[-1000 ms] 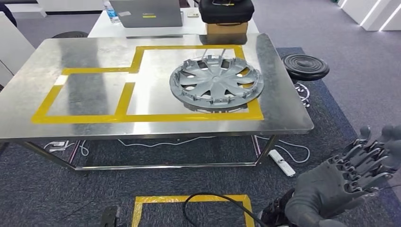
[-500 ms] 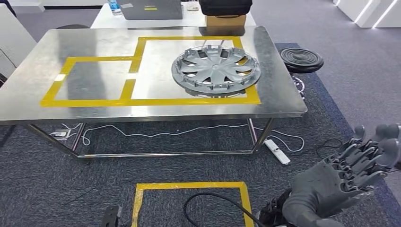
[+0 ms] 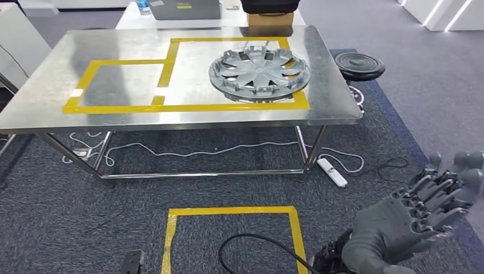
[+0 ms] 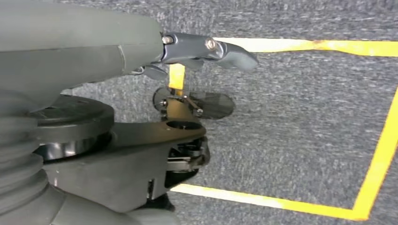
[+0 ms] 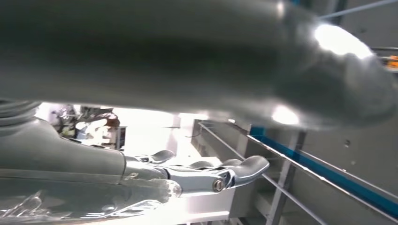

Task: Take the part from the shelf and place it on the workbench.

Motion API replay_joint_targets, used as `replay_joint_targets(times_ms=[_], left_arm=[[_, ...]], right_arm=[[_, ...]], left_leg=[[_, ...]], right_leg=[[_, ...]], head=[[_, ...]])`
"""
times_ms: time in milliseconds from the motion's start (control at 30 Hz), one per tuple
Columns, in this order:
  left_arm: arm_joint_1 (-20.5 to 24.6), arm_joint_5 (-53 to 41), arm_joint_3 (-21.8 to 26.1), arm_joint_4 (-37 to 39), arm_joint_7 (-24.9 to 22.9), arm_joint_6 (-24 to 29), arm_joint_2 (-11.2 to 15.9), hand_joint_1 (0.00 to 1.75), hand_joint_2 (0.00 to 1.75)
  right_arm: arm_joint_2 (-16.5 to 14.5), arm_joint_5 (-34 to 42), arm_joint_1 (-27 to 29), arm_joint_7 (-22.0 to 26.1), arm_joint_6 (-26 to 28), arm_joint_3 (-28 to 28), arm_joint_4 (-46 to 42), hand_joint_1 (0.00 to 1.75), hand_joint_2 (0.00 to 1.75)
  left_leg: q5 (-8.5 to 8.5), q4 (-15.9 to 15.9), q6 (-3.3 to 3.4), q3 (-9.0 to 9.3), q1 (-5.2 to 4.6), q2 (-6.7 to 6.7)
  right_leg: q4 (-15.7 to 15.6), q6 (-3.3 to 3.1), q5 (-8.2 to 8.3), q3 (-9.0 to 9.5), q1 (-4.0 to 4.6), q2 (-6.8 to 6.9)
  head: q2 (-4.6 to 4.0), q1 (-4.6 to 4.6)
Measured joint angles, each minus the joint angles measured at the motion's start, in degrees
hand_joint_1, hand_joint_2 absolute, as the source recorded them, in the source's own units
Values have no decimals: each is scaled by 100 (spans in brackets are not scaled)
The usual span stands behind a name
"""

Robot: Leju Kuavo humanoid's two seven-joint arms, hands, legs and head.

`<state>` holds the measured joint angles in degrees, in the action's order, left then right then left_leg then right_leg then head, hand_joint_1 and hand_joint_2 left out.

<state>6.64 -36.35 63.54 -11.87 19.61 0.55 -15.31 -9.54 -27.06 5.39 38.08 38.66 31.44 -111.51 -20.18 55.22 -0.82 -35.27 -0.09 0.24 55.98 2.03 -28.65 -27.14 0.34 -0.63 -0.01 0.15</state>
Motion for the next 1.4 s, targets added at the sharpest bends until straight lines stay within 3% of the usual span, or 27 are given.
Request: replay_joint_targets(times_ms=[67, 100, 200, 233, 267, 300, 367, 433, 467, 533, 600, 700, 733, 767, 800, 867, 933, 1033, 1100, 1133, 1200, 1233, 1267, 1300, 1333, 1400], left_arm=[[0, 5, 3, 0, 12, 17, -3, 0, 0], [-4, 5, 4, 0, 13, 25, -4, 0, 0], [-3, 1, 7, 0, 44, 46, -1, 0, 0], [-3, -10, 8, 0, 73, 62, 2, 0, 0], [-5, -24, 8, 0, 104, 84, 5, 0, 0], [-6, -40, 8, 0, 131, 104, 8, 0, 0], [-2, -67, 8, 0, 160, 132, 11, 0, 0], [8, -86, 8, 0, 158, 162, 8, 0, 0], [9, -93, 8, 0, 140, 186, 5, 0, 0], [-2, -104, 9, 0, 94, 259, 1, 0, 0], [-11, -184, 6, 0, 51, 443, -1, 0, 0], [-15, -425, -21, 0, -105, 896, -3, 0, 0], [-22, -514, -39, 0, -157, 1030, -4, 0, 0], [-27, -611, -67, 0, -205, 1147, -5, 0, 0], [-32, -709, -108, 0, -252, 1241, -7, 0, 0], [-33, -871, -202, 0, -357, 1395, -15, 0, 0], [-30, -938, -273, 0, -425, 1519, -25, 0, 0], [-26, -953, -323, 0, -498, 1640, -34, 0, 0], [-22, -957, -343, 0, -532, 1686, -38, 0, 0], [-19, -958, -350, 0, -542, 1703, -37, 0, 0], [-21, -959, -352, 0, -569, 1731, -36, 0, 0], [-26, -959, -352, 0, -586, 1740, -34, 0, 0], [-30, -959, -352, 0, -598, 1745, -33, 0, 0], [-33, -959, -352, 0, -607, 1749, -31, 0, 0], [-32, -959, -352, 0, -610, 1752, -28, 0, 0], [-25, -959, -352, 0, -610, 1756, -32, 0, 0]], right_arm=[[-9, 109, 20, 80, 0, -35, 60, 0, 0], [-14, 143, 28, 108, 0, -48, 85, 0, 0], [-13, 293, 37, 57, -4, -56, 168, 0, 0], [-7, 383, 39, 6, -7, -55, 206, 0, 0], [2, 470, 41, -39, -11, -55, 243, 0, 0], [10, 535, 44, -69, -14, -54, 274, 0, 0], [19, 590, 49, -83, -16, -51, 313, 0, 0], [25, 630, 51, -84, -22, -49, 332, 0, 0], [30, 654, 51, -81, -27, -47, 340, 0, 0], [40, 694, 55, -73, -33, -45, 355, 0, 0], [51, 744, 63, -52, -34, -45, 362, 0, 0], [66, 929, 104, 26, -35, -57, 362, 0, 0], [68, 988, 126, 52, -32, -68, 362, 0, 0], [68, 1030, 148, 72, -29, -83, 361, 0, 0], [68, 1053, 167, 84, -26, -95, 359, 0, 0], [68, 1064, 187, 104, -20, -109, 352, 0, 0], [68, 1050, 197, 125, -13, -111, 343, 0, 0], [66, 994, 234, 168, -6, -128, 304, 0, 0], [54, 899, 262, 186, -4, -148, 263, 0, 0], [40, 823, 279, 189, -4, -164, 241, 0, 0], [-1, 630, 323, 192, -4, -227, 192, 0, 0], [-24, 547, 348, 192, -4, -268, 166, 0, 0], [-47, 485, 371, 192, -4, -310, 140, 0, 0], [-68, 445, 390, 192, -4, -349, 116, 0, 0], [-87, 427, 407, 192, -4, -382, 95, 0, 0], [-120, 407, 434, 192, -4, -437, 53, 0, 0]], left_leg=[[-41, 38, -64, -71, 19, -4], [-223, 183, -94, -155, 22, -7], [-1024, 1260, -150, -535, 23, -12], [-1115, 1589, -156, -604, 22, -12], [-1083, 1742, -157, -587, 22, -12], [-966, 1677, -154, -461, 23, -12], [-745, 969, -142, 102, 28, -14], [-746, 183, -96, 654, 26, -28], [-780, -4, -67, 778, 19, -35], [-769, -62, 8, 783, 11, -35], [-718, -65, 93, 757, 18, -21], [-654, -67, 170, 695, 15, -2], [-639, -65, 175, 675, 10, 3], [-626, -64, 176, 660, 6, 7], [-616, -64, 174, 652, 3, 8], [-608, -63, 164, 654, 2, 4], [-606, -44, 126, 633, -14, 1], [-595, -33, 37, 585, -19, 4], [-717, 98, -20, 520, -17, -4], [-866, 325, -46, 413, -15, -9], [-1261, 1118, -88, 32, 0, -14], [-1393, 1491, -104, -155, 9, -14], [-1416, 1702, -119, -266, 16, -14], [-1317, 1684, -132, -268, 26, -14], [-1124, 1436, -146, -156, 41, -14], [-725, 642, -200, 227, 83, -20]], right_leg=[[-7, -100, 99, -112, 0, 5], [-14, -145, 166, -181, -6, 7], [-13, -199, 372, -427, -12, 0], [-10, -196, 435, -509, -10, 1], [-7, -188, 492, -585, -10, 4], [-5, -177, 549, -657, -10, 5], [3, -141, 649, -771, -13, -1], [26, -90, 730, -847, 3, -8], [34, -62, 766, -865, 10, -9], [35, -5, 820, -888, 6, -9], [224, 53, 679, -989, -8, 2], [1370, 123, 71, -1464, -15, 16], [1709, 131, -62, -1591, -15, 16], [1835, 128, -89, -1609, -14, 16], [1711, 118, -10, -1502, -14, 16], [883, 79, 313, -1000, -11, 24], [184, 35, 483, -602, 5, 32], [43, -27, 489, -552, 20, 17], [8, -81, 508, -546, -4, 19], [-11, -106, 519, -543, -18, 24], [-13, -132, 528, -562, -24, 29], [-12, -135, 530, -571, -25, 28], [-10, -134, 532, -577, -28, 25], [-6, -131, 535, -578, -34, 19], [3, -120, 534, -577, -45, 10], [59, -61, 517, -592, -56, -9]], head=[[1, 0], [1, -12], [0, -54], [0, -56], [0, -56], [0, -56], [-1, -58], [0, -55], [0, -58], [1, -59], [1, -35], [1, 5], [1, 6], [1, 8], [1, 8], [1, 10], [1, 6], [1, 0], [1, -8], [1, -17], [1, -35], [1, -37], [1, -37], [1, -38], [1, -36], [1, -46]])
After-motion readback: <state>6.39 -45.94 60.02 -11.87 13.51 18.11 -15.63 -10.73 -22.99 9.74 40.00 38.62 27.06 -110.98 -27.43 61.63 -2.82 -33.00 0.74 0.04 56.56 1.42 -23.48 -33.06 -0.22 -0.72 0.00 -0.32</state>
